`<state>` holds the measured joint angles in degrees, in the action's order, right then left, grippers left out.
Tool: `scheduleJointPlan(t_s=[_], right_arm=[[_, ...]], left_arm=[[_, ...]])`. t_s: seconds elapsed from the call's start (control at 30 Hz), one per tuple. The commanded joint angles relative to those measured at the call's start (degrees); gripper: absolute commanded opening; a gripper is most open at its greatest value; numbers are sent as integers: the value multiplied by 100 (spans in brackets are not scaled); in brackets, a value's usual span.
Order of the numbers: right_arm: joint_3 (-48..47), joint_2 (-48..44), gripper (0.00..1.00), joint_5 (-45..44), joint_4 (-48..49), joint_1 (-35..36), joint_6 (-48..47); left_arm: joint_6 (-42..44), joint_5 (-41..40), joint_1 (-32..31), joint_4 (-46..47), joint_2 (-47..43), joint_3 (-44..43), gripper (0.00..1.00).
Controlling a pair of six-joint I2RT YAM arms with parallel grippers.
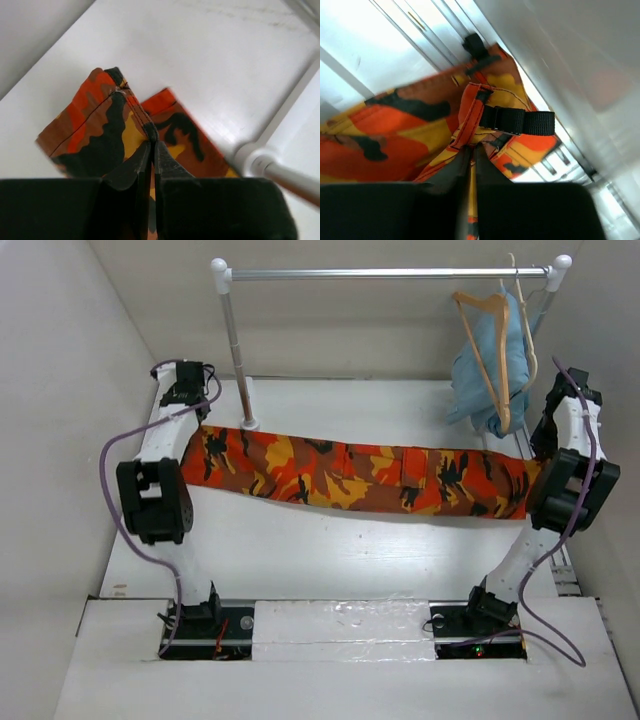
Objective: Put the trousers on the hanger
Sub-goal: Fold the trousers at the center of the board.
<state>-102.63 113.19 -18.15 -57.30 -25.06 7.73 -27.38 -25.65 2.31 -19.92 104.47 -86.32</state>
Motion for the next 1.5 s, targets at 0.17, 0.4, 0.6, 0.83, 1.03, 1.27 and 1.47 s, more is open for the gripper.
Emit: scheduleJointPlan(t_s=[0.17,0.4,0.6,0.83,1.03,1.27,1.47], right_arm=[[-556,362,57,-58,737,202,-105],[944,-1147,70,839,1598,467,141],[2850,-3142,0,1577,2424,467,554],[4556,-4805,7,2676,3058,668,730],[5506,-5289,55,3063,2952,679,537],[6229,-5017,67,3801,3111,-657,264],[6246,-4360,70,3827,3637,-1501,843]], left_arm=[[119,-160,24,180,937,-1335,25],[84,-186,95,-230,330,-1389,85],[-548,1295,902,629,-1383,1826,79],[-953,2169,1289,762,-1360,2981,80],[-1182,2442,1483,911,-534,2841,79],[-1209,2406,1649,973,-146,2753,10],[-954,1977,1905,647,-444,2761,0]])
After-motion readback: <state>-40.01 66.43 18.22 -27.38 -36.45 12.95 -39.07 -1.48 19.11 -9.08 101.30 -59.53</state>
